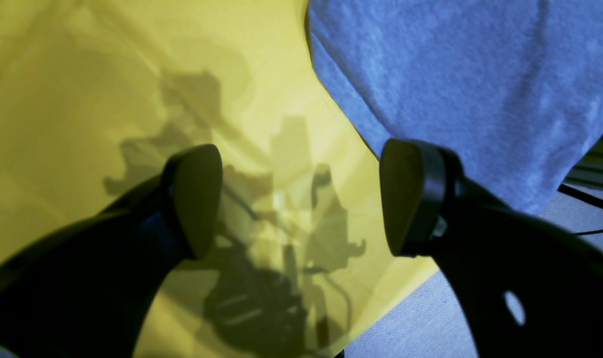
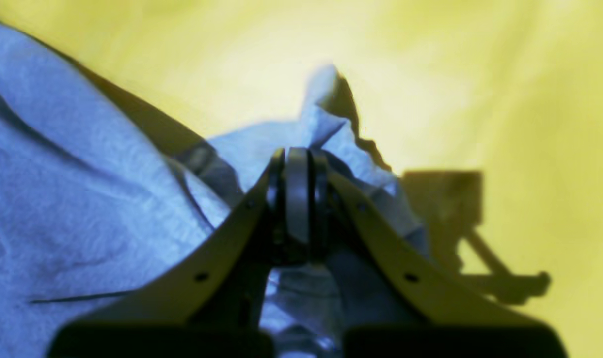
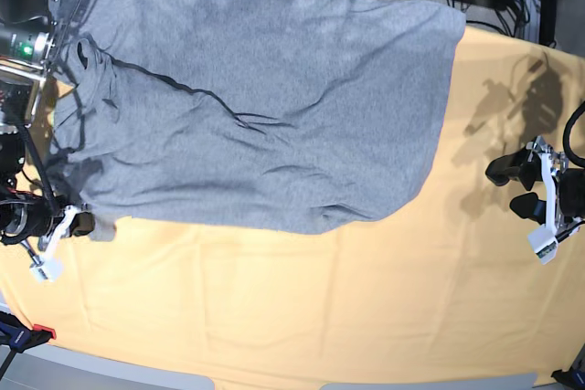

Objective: Layout the t-shirt on the table in an organized manner, then fold the t-shirt properly
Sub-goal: 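Hold the hem corner with the right gripper while the left gripper reaches in, then grasp the opposite hem corner with the left gripper, then lift the hem corner with the left gripper and pull it toward the collar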

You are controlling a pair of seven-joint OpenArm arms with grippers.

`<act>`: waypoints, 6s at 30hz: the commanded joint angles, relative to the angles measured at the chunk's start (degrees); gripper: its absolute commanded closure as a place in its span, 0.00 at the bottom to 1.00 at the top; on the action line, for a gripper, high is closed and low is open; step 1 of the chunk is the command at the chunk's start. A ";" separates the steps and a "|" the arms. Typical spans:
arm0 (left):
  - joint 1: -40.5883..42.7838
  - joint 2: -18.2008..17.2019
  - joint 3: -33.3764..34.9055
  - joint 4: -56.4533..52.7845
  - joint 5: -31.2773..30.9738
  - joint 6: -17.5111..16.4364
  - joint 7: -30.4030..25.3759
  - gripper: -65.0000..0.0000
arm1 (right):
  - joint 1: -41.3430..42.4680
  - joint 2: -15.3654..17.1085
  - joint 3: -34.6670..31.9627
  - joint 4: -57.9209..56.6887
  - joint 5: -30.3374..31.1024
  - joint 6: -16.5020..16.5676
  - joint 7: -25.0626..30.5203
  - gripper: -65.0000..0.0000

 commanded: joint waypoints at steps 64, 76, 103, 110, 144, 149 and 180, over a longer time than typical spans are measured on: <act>-1.29 38.60 -10.19 -23.47 30.29 9.90 -27.26 0.24 | 9.09 6.84 0.33 1.99 -20.41 -12.90 13.53 1.00; -1.31 46.40 -10.03 -32.63 26.62 2.56 -22.93 0.25 | 9.09 6.82 0.33 1.99 -19.50 -12.87 13.70 1.00; -17.03 31.26 -10.21 -32.54 -0.55 -5.18 1.33 1.00 | 8.04 5.29 0.31 1.99 -1.49 -2.38 8.37 1.00; -11.61 31.12 -10.19 -32.54 -9.75 -1.14 1.33 1.00 | 6.19 2.38 0.26 1.99 -1.77 -4.33 -3.96 1.00; 2.56 25.68 7.56 -2.58 -10.46 1.25 1.33 1.00 | -8.41 9.88 0.26 2.01 16.92 0.30 -12.67 1.00; 11.50 24.92 7.54 3.13 -10.46 -0.13 1.33 1.00 | -8.28 9.92 0.26 2.01 16.92 0.30 -12.67 1.00; 11.28 24.92 -4.66 6.67 -8.70 -4.24 1.33 0.24 | -3.30 18.47 0.28 2.10 21.62 0.30 -9.66 1.00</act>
